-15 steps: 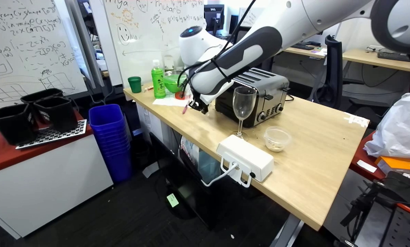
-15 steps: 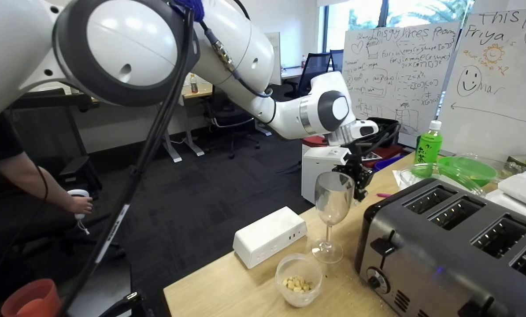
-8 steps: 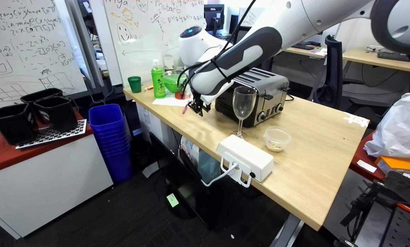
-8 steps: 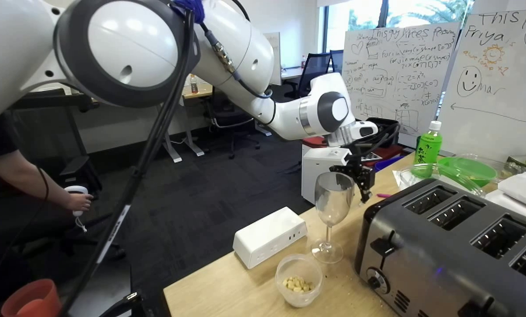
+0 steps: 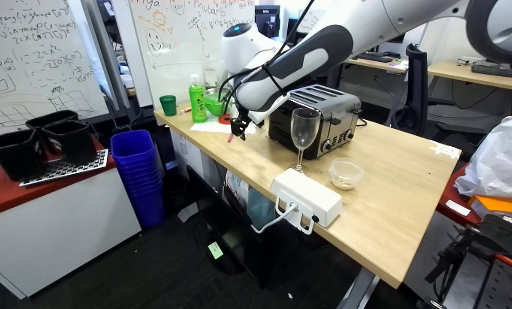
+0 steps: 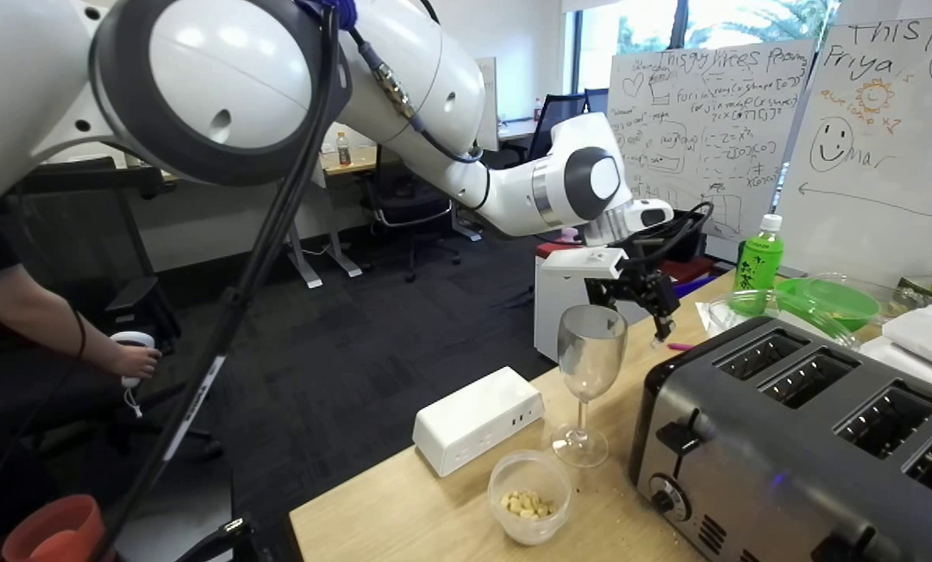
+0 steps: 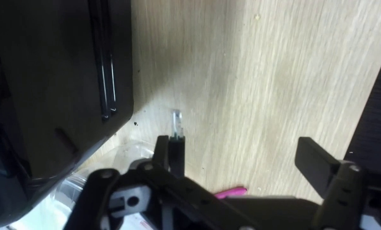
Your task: Pick the black and white object on the table and put it next to the bread toaster
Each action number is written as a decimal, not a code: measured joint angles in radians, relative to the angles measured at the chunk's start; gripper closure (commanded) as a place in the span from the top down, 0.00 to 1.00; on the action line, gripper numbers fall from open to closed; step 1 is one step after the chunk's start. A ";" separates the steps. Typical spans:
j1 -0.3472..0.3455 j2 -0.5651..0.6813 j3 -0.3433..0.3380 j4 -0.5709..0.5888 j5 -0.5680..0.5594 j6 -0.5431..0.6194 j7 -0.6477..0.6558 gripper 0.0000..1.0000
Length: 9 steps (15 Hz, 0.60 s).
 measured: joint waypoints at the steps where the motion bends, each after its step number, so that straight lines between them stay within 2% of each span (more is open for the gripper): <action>1: 0.000 0.000 0.000 0.000 0.001 -0.005 0.000 1.00; 5: -0.002 0.005 0.000 -0.002 0.017 -0.086 0.000 1.00; 9: -0.012 0.007 0.017 -0.001 0.090 -0.188 0.000 1.00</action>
